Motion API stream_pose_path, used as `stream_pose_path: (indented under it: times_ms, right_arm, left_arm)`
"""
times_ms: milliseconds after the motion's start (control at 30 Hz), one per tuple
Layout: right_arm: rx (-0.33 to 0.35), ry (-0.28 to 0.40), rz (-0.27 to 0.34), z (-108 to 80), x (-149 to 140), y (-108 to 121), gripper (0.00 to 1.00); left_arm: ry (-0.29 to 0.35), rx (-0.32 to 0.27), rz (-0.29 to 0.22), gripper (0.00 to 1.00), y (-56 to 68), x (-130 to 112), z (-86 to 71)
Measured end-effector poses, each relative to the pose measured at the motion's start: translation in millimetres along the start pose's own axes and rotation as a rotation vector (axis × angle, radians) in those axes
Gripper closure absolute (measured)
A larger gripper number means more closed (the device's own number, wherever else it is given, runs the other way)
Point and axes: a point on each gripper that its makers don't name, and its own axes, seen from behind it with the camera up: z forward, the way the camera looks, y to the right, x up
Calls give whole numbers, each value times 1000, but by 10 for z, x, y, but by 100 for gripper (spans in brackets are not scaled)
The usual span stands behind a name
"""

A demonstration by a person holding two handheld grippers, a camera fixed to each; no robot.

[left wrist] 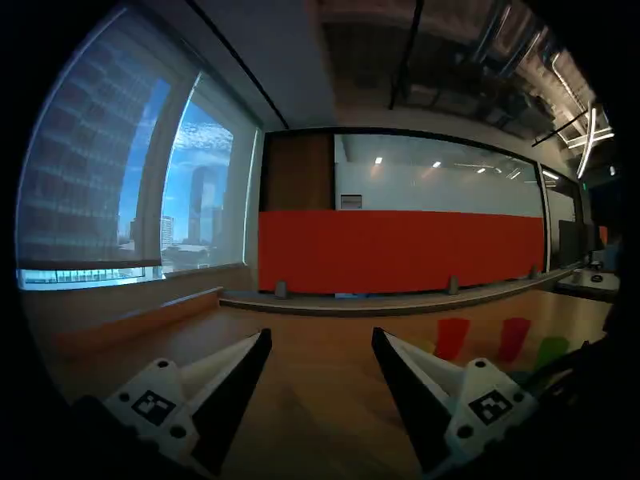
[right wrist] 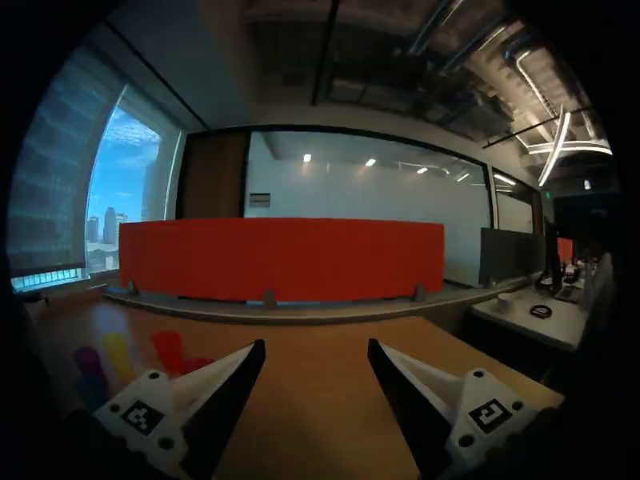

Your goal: Pour water

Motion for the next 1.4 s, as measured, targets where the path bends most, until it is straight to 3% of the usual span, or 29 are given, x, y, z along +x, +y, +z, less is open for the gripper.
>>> stream_pose_path:
  times_ms: [267,967,1400]
  right_arm:
    - [-2,3,-10,-45,42,-30,1]
    - [-9,1,-11,-22,69,-38,1]
    - [-4,-3,-13,-4,36,-57,1]
  left_arm:
    - [-3,-16,-29,7,37,-133,82]
    - [-33,-54,-28,7,105,-353,127]
    - [-62,-57,13,7,132,-453,149]
